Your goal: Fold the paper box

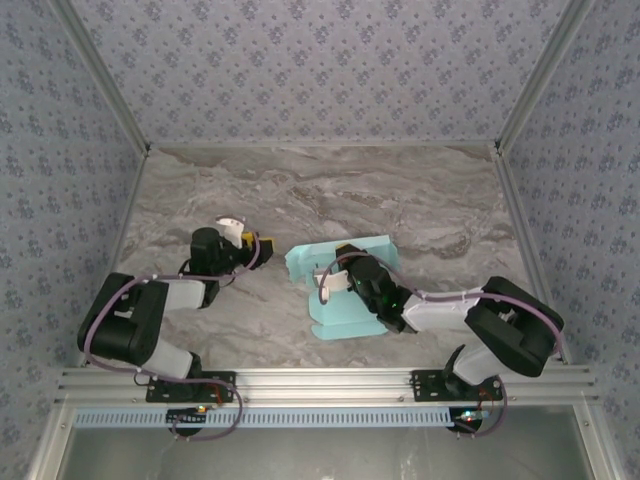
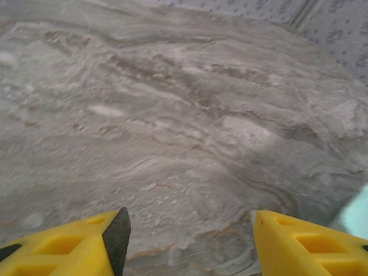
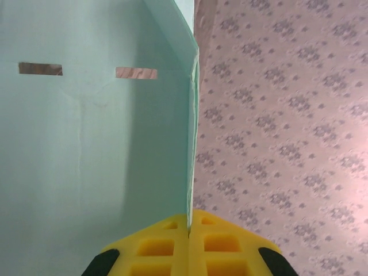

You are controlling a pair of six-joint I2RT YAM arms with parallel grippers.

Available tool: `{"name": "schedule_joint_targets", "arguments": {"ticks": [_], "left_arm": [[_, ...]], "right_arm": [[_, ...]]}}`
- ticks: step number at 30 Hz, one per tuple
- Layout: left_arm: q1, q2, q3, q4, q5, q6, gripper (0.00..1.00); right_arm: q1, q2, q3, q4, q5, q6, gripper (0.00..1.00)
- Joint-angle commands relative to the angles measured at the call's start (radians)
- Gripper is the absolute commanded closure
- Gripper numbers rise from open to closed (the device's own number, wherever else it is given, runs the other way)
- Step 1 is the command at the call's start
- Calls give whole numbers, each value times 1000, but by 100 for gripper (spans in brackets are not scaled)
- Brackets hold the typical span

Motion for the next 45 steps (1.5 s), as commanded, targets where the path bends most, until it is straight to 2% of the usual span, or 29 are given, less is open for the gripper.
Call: {"name": "schedule_joint_targets", "arguments": {"ticks": [1, 6, 9, 12, 16, 23, 30, 45], "left_arm": [[2, 50, 15, 47, 22, -26, 40], [-15, 145, 11, 156, 88, -95, 42], [-62, 161, 12, 223, 119, -104, 43], [-138, 149, 41, 172, 118, -60, 44], [-196, 126, 33, 148, 126, -9, 48], [-231, 65, 32, 14, 119, 95, 48], [-235, 83, 37, 36, 198, 124, 48], [-242, 105, 39, 55, 308, 187, 45]], "right_arm": [[7, 10, 34, 76, -69, -54, 100], [4, 35, 34, 94, -85, -59, 100], [3, 55, 22, 113, -75, -56, 100], [4, 71, 13, 127, -59, -57, 100], [-1, 90, -9, 161, -44, -53, 100], [-1, 104, -26, 183, -31, -18, 100], [-6, 112, -20, 227, -5, 48, 100], [-27, 122, -43, 231, -4, 85, 100]]}}
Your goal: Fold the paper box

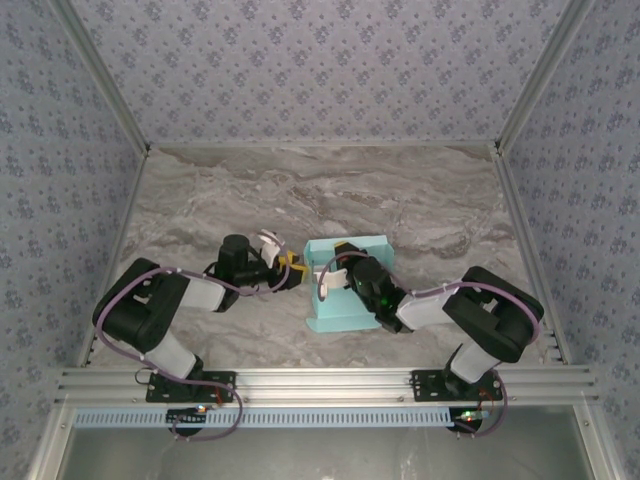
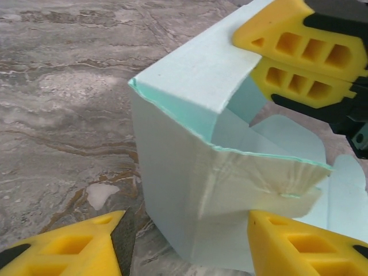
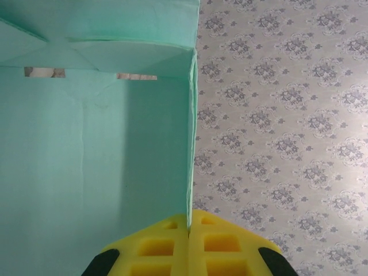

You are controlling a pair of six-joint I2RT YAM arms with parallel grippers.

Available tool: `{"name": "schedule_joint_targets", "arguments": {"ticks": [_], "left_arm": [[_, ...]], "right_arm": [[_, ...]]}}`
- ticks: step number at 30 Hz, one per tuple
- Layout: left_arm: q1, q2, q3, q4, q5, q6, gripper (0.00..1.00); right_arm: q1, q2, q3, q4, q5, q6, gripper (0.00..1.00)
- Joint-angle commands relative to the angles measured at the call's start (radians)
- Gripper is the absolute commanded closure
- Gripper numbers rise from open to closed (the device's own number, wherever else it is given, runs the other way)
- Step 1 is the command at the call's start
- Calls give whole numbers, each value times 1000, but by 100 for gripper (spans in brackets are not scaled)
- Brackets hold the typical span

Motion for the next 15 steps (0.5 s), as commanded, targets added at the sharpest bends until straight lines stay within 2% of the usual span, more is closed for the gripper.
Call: {"name": "schedule_joint_targets", "arguments": {"ticks": [1, 6, 9, 15], "left_arm": [[-21, 7, 23, 22, 82, 41, 45], [-38, 12, 47, -34, 84, 83, 45], [-39, 40, 89, -109, 23, 94, 47], [-19, 85, 128, -67, -16, 62, 55]], "right_arm": [[-6, 9, -11, 23, 7, 40, 100], [-7, 18, -2, 23, 6, 42, 100], [-1, 13, -3, 24, 9, 46, 100], [10, 15, -9, 15, 23, 50, 100]]}}
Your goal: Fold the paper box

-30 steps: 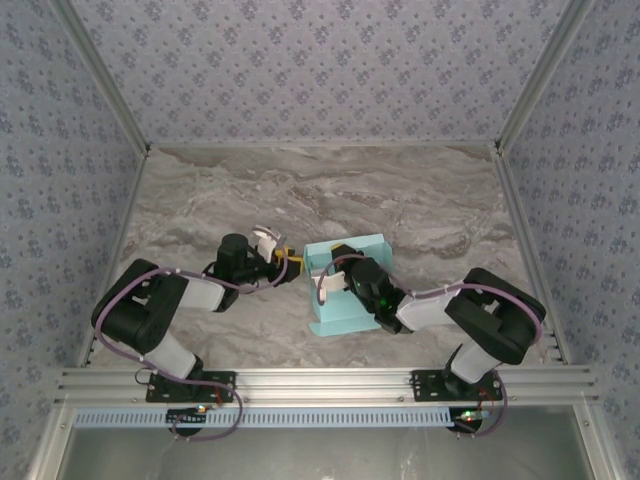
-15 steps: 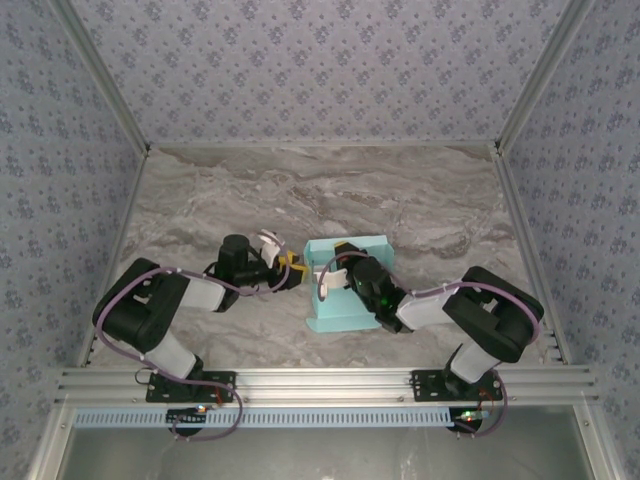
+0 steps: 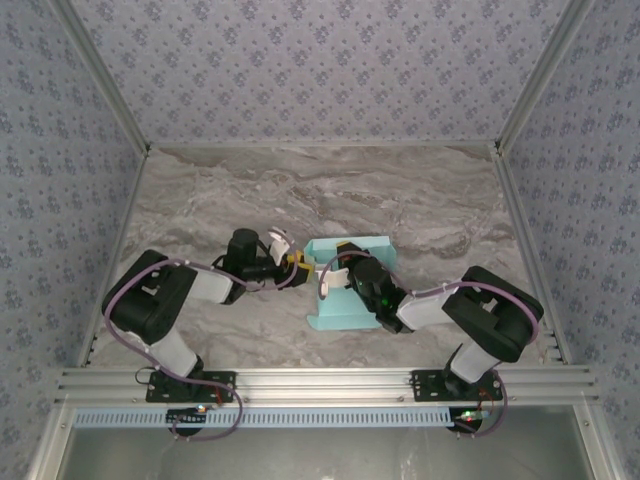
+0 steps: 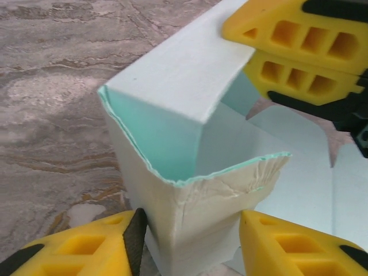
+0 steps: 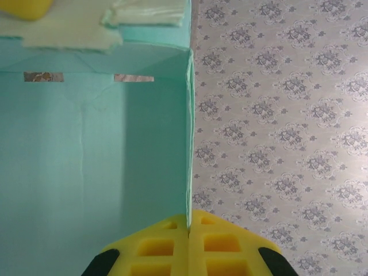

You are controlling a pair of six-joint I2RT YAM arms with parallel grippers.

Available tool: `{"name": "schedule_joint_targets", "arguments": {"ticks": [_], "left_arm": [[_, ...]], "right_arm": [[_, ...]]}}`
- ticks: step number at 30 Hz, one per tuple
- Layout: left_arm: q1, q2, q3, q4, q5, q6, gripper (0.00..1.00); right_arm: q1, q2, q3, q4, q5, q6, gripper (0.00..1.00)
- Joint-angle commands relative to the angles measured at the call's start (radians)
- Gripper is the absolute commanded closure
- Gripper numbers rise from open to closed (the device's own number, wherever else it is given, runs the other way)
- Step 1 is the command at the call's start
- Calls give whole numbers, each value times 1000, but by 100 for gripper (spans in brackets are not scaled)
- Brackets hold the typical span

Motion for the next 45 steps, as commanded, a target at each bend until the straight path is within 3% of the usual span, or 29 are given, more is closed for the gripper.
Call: {"name": "schedule_joint_targets", "arguments": {"ticks": [1, 14, 24, 32, 40, 45], "left_arm": [[7, 12, 40, 0, -38, 8, 55], [25, 16, 34, 25, -53, 15, 55], [-41, 12, 23, 38, -78, 40, 58], [-111, -3, -32, 124, -251, 84, 66], [-201, 27, -15, 146, -515, 122, 61], [-208, 54, 2, 162, -577, 122, 62]], "right_arm": [[14, 11, -10, 10, -2, 31, 100], [17, 10, -14, -8, -10, 52, 100], [43, 40, 5, 15, 24, 91, 100], [94, 52, 27, 17, 99, 152, 100], [135, 76, 49, -8, 150, 178, 100], [147, 62, 35, -6, 163, 193, 100]]}}
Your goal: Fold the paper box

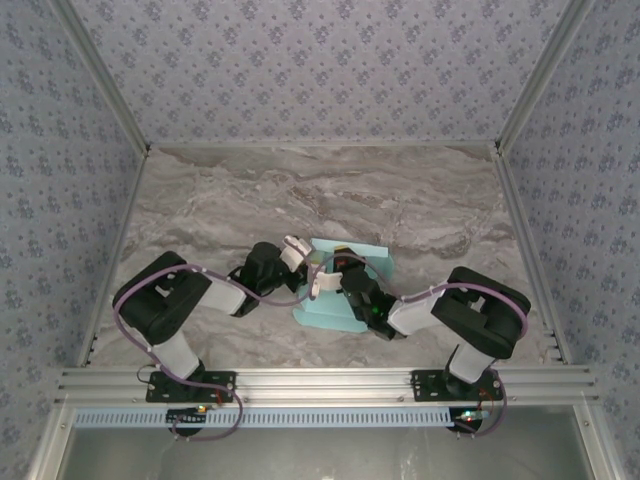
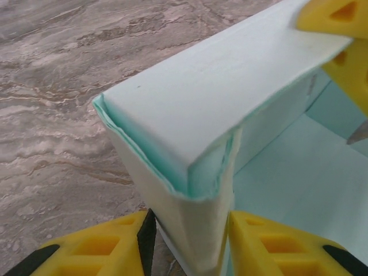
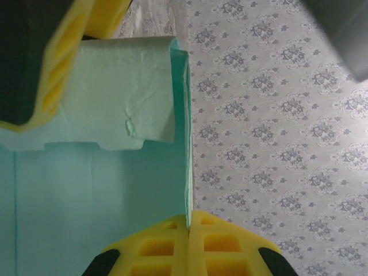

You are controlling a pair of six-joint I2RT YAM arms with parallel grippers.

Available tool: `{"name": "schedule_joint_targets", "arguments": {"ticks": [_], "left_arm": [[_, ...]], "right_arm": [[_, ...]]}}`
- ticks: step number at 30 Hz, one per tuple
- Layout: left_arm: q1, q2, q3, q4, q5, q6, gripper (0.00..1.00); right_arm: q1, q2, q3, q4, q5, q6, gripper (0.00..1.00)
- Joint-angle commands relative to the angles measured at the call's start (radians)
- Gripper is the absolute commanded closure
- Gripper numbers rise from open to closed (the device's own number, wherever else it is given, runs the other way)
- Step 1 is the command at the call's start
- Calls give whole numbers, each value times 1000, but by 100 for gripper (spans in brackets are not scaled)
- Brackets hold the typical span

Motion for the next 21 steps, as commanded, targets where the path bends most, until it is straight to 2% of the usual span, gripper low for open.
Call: {"name": "schedule_joint_targets", "arguments": {"ticks": [1, 3, 5, 7, 11, 14, 15, 18, 21], "left_arm": [[-12, 29, 37, 47, -56, 22, 63], [-12, 42, 45, 51, -47, 32, 65], [-12, 57, 54, 57, -41, 44, 72], [-12, 65, 56, 63, -44, 49, 81], [-11, 71, 63, 62, -32, 61, 91], [-6, 70, 59, 66, -21, 70, 95], [-1, 71, 59, 65, -8, 69, 96], [18, 78, 56, 77, 31, 68, 96], [42, 87, 41, 125, 79, 65, 96]], "right_arm": [[38, 1, 7, -28, -45, 47, 100], [45, 1, 4, -32, -45, 53, 100], [44, 2, 0, -36, -43, 57, 99], [41, 4, -7, -25, -45, 57, 91], [35, -54, -23, -56, -68, 56, 68], [26, -186, -20, -238, -153, 154, 52], [14, -256, -12, -349, -209, 210, 48], [-47, -466, 30, -691, -404, 396, 45], [-152, -654, 30, -897, -618, 515, 36]]}}
